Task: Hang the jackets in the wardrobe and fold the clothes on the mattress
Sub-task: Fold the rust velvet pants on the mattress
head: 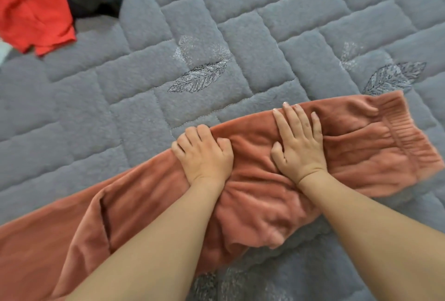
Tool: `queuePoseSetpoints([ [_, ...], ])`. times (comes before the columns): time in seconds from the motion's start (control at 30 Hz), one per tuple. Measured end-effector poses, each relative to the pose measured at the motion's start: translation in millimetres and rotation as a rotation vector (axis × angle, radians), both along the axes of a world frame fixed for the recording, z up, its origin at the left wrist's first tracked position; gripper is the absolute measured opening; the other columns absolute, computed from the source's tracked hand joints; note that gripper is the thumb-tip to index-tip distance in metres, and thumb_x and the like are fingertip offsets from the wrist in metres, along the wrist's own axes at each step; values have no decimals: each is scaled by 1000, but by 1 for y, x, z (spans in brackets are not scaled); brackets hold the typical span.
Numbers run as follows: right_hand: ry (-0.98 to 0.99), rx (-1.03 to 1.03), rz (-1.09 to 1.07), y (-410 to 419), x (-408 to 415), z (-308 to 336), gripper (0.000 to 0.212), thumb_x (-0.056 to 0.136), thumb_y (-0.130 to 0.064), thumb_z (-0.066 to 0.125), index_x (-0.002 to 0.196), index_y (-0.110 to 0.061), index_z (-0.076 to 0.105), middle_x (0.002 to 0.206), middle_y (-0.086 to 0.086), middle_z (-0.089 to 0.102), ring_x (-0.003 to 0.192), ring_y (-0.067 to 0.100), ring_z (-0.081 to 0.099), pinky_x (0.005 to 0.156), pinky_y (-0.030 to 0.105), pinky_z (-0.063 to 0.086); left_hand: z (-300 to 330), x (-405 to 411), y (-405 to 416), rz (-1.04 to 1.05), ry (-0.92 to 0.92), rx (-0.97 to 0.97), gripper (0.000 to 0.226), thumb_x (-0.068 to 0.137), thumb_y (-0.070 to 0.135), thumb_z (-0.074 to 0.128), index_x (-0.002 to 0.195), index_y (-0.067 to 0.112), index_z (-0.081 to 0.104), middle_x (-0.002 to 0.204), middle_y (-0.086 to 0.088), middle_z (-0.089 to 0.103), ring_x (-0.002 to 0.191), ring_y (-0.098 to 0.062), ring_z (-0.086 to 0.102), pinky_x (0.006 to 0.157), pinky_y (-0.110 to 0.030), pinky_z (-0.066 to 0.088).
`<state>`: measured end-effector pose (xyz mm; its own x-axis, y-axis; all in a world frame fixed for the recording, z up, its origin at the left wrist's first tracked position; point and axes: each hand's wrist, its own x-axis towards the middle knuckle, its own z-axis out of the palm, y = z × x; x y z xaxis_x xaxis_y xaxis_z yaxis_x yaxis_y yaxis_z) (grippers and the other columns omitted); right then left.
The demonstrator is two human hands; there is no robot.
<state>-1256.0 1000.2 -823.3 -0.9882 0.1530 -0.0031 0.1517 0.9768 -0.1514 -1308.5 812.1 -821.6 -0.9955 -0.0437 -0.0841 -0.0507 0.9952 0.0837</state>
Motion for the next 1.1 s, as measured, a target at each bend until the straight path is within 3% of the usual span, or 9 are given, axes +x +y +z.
queuePoseSetpoints([
  [0.17,-125,104,-148,-22,12,18,72,83,-34,31,151,-11,33,158,16,29,146,33,25,119,56,10,24,5,-33,-217,-224,240,63,83,49,30,138,20,39,136,-9,40,128,-32,32,117,-48,12],
  [0.27,-146,40,-242,-65,40,38,72,82,-33,29,149,-7,36,156,21,28,144,38,27,117,58,10,44,43,-97,-372,-119,229,76,77,47,43,148,24,31,143,-10,36,134,-32,30,121,-52,4],
  [0.37,-159,-45,-38,-127,71,56,72,81,-32,31,148,-7,38,156,18,30,143,35,30,116,57,19,66,98,-182,-309,-15,79,82,66,43,60,142,20,41,137,-14,43,129,-35,39,117,-63,9],
  [0.5,-269,-89,292,-212,80,72,79,76,-27,40,153,-15,29,161,10,23,148,29,22,120,52,15,98,154,-281,-63,-293,-85,75,57,38,65,127,17,48,125,-14,52,114,-37,51,103,-59,33],
  [0.6,-341,-101,407,-269,68,80,86,77,-20,47,157,-19,14,164,7,5,151,25,6,122,46,5,117,143,-335,238,-492,136,25,73,26,58,97,20,52,98,-7,64,95,-33,62,78,-39,50],
  [0.7,-325,-163,374,-318,47,88,82,83,-23,47,156,-19,12,164,6,-4,151,26,-3,121,47,2,126,110,-386,316,-574,301,16,76,26,66,85,18,56,84,-3,66,81,-26,64,66,-32,48],
  [0.8,-258,-101,406,-358,25,90,64,90,-28,47,151,-22,29,161,7,18,149,29,9,117,54,4,137,86,-428,302,-639,342,13,77,26,72,83,20,62,78,1,67,66,-14,60,56,-26,43],
  [0.97,-367,73,343,-393,-5,87,31,91,-22,41,118,-13,56,129,7,57,127,31,42,116,48,16,142,85,-476,60,-1166,450,26,63,40,81,80,22,75,80,-1,69,77,-23,62,72,-29,49],
  [1.1,-326,55,137,-405,-21,87,29,88,-18,45,113,-8,56,122,14,61,118,35,52,107,44,28,150,74,-505,236,-814,838,18,62,34,71,66,19,62,69,-1,60,68,-19,55,66,-29,41],
])
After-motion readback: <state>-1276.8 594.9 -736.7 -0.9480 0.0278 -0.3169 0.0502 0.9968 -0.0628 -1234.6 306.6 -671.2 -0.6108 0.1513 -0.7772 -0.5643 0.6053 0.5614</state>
